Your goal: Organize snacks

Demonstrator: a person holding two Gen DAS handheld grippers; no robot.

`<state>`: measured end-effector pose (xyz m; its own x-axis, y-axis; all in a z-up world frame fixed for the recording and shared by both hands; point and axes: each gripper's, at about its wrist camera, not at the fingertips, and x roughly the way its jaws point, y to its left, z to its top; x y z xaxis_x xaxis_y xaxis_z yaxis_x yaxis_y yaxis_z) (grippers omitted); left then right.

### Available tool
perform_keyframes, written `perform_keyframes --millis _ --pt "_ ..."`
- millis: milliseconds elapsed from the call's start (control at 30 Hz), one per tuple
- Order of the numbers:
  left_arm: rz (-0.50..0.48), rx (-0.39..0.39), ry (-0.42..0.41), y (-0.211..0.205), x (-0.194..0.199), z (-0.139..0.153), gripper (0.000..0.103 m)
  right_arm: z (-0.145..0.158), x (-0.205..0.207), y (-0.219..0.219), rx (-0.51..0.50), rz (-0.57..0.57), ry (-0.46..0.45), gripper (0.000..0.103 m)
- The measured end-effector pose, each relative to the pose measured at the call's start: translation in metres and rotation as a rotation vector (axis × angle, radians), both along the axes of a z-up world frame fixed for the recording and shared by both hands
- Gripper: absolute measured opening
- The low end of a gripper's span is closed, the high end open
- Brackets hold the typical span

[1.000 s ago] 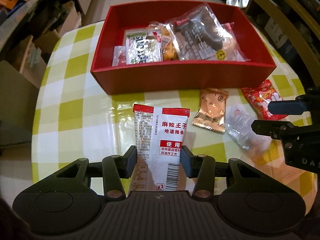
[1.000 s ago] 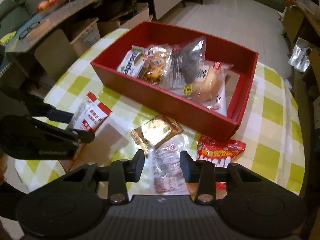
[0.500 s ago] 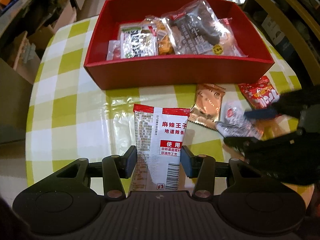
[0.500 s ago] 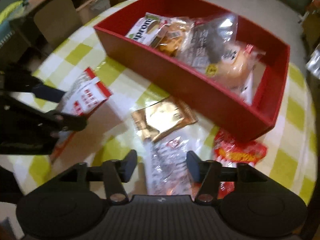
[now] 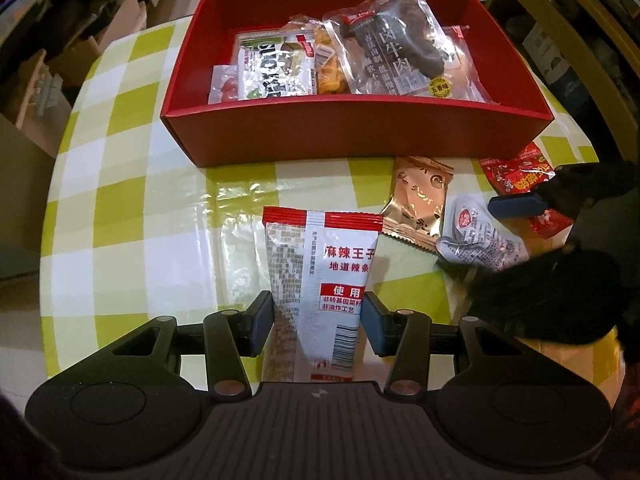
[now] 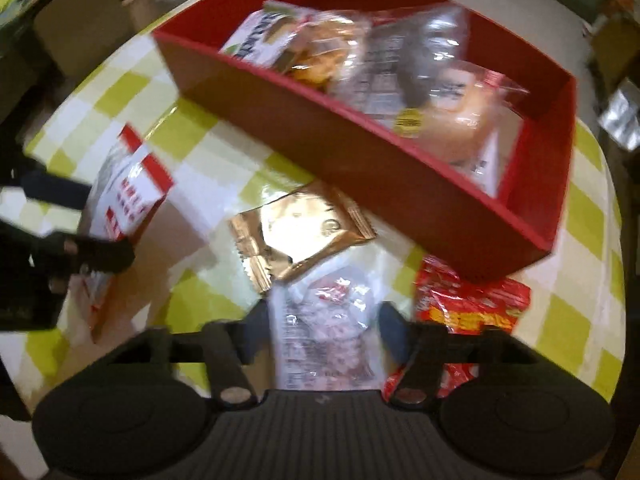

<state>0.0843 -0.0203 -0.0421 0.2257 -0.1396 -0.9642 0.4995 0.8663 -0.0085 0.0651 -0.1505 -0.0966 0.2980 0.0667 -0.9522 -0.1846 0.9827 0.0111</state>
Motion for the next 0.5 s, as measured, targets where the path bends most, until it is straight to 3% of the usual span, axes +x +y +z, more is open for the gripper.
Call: perform_keyframes --millis 200,500 --pt "-0.001 -0.001 -0.009 -0.001 0.0 0.002 0.055 0.004 -0.013 -0.013 0.006 -0.023 0.022 0.062" --pt "0.007 -0.023 -0.036 -0.005 -0.001 0.012 0.054 0.048 -0.02 -0.026 0.083 -0.08 -0.104 0.062"
